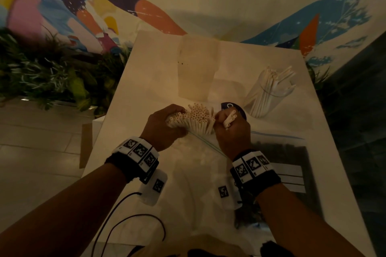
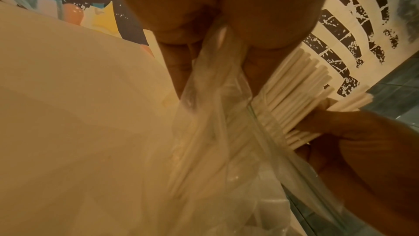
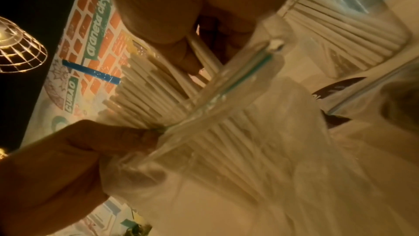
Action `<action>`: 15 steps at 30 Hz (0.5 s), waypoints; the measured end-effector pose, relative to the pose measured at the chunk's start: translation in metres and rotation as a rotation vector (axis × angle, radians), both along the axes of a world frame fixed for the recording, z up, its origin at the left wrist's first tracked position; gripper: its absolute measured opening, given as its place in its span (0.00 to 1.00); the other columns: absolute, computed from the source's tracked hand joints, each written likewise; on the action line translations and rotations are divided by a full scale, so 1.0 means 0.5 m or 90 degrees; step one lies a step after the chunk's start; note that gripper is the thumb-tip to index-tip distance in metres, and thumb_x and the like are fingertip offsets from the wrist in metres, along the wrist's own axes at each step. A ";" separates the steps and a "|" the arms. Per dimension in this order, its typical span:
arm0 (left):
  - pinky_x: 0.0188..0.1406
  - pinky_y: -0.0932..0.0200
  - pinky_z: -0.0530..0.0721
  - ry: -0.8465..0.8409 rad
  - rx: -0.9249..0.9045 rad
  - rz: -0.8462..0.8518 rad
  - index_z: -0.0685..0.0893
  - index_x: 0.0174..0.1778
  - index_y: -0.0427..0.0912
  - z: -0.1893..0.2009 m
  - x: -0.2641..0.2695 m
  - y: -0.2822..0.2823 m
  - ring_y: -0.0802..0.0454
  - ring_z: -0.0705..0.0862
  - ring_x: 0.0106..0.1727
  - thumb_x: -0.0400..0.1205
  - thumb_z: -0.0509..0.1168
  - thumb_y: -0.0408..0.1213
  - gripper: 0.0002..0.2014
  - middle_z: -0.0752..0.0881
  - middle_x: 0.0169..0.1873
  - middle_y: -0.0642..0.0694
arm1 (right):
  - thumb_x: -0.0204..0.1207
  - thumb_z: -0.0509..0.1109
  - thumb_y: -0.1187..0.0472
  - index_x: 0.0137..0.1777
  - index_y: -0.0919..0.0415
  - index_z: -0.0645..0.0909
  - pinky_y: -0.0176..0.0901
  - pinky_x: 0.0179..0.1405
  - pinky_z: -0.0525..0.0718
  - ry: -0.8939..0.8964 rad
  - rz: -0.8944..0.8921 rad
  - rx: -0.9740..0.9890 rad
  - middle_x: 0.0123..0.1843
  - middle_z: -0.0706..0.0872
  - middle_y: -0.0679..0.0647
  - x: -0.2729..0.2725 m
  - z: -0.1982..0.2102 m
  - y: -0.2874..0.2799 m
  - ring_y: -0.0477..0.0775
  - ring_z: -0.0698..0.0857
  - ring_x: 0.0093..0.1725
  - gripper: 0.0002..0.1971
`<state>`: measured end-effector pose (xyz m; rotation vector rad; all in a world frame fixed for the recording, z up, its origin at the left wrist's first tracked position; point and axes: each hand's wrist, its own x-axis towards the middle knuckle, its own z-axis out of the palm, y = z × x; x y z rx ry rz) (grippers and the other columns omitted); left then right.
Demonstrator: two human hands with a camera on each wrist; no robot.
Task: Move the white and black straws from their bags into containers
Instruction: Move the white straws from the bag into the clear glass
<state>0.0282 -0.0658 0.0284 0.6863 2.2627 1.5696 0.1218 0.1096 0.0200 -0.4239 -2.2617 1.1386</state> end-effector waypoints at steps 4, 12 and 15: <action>0.36 0.71 0.82 0.007 0.004 -0.009 0.79 0.42 0.62 -0.001 -0.002 0.000 0.63 0.84 0.37 0.60 0.79 0.27 0.26 0.86 0.41 0.51 | 0.71 0.75 0.64 0.48 0.56 0.76 0.30 0.34 0.78 -0.145 0.079 -0.040 0.40 0.82 0.47 0.002 -0.012 0.002 0.41 0.81 0.38 0.11; 0.40 0.71 0.80 0.022 -0.019 0.007 0.79 0.43 0.61 -0.005 -0.005 0.000 0.60 0.83 0.41 0.61 0.80 0.25 0.27 0.86 0.41 0.53 | 0.73 0.72 0.60 0.42 0.61 0.78 0.26 0.36 0.75 -0.046 0.094 -0.002 0.36 0.81 0.45 -0.001 0.003 -0.013 0.37 0.79 0.36 0.07; 0.38 0.74 0.79 0.023 -0.021 0.009 0.80 0.42 0.63 -0.008 -0.006 -0.002 0.64 0.83 0.39 0.60 0.80 0.29 0.26 0.86 0.40 0.54 | 0.73 0.73 0.54 0.40 0.61 0.76 0.43 0.34 0.79 -0.035 0.068 -0.010 0.34 0.82 0.54 -0.002 0.008 -0.015 0.51 0.80 0.34 0.12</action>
